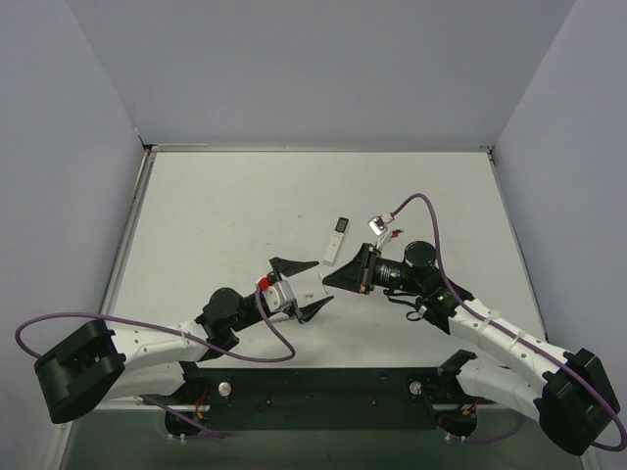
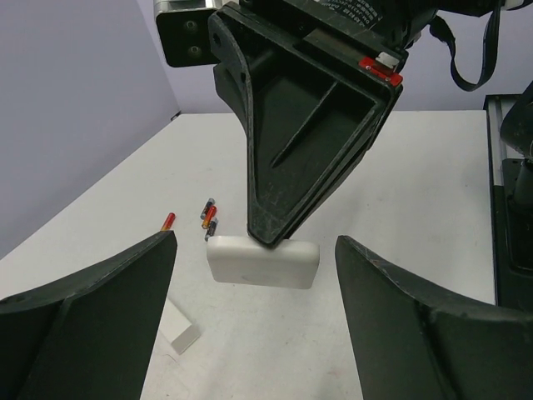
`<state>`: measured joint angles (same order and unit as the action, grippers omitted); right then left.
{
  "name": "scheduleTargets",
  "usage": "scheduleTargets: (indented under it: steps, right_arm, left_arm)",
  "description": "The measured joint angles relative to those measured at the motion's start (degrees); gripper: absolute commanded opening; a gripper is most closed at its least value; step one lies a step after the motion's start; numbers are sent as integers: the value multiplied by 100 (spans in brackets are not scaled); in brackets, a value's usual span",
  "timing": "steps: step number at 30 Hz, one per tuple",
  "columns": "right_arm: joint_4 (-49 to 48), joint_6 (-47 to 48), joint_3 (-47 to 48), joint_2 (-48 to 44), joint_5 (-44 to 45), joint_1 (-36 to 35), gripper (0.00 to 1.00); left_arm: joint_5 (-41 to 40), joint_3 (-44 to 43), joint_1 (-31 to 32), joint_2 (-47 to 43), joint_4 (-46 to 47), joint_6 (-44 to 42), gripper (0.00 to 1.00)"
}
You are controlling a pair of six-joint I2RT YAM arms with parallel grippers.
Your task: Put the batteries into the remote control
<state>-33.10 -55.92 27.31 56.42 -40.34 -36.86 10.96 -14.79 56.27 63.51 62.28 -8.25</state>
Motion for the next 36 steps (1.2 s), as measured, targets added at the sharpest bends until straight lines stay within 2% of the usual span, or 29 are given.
scheduleTargets:
  steps: [5,12,15,20,21,22,24,25,28,31,36]
  right_arm:
    - [-33,-61,0,-9,-2,0,0]
    - [-55,-107,0,-79,-2,-4,0]
    - [-57,-111,-2,-83,-2,-4,0]
    - [-81,-120,-11,-85,4,-4,1]
    - [-81,-116,-11,-90,11,-4,6]
    - [-76,-105,-15,-96,35,-2,20]
    - [11,-70,-17,-149,66,-4,36]
    - [94,2,-20,-195,103,-4,49]
    - [581,304,-9,-472,308,-2,66]
    - [1449,813,129,-918,708,13,73]
    - [3193,1720,643,-1849,2321,46,79]
  left_arm:
    - [33,-26,24,162,111,4,86]
    - [44,-26,42,234,138,9,74]
    - [44,-28,44,234,136,9,66]
    - [35,-87,50,234,101,22,47]
    - [28,-103,52,234,79,22,45]
    - [22,-120,52,234,31,11,43]
    - [22,-184,57,234,-101,11,37]
    - [22,-238,63,234,-221,13,36]
    - [13,-505,66,238,-748,42,29]
    - [-50,-918,68,321,-1471,122,28]
    - [-90,-1969,68,831,-3128,201,27]
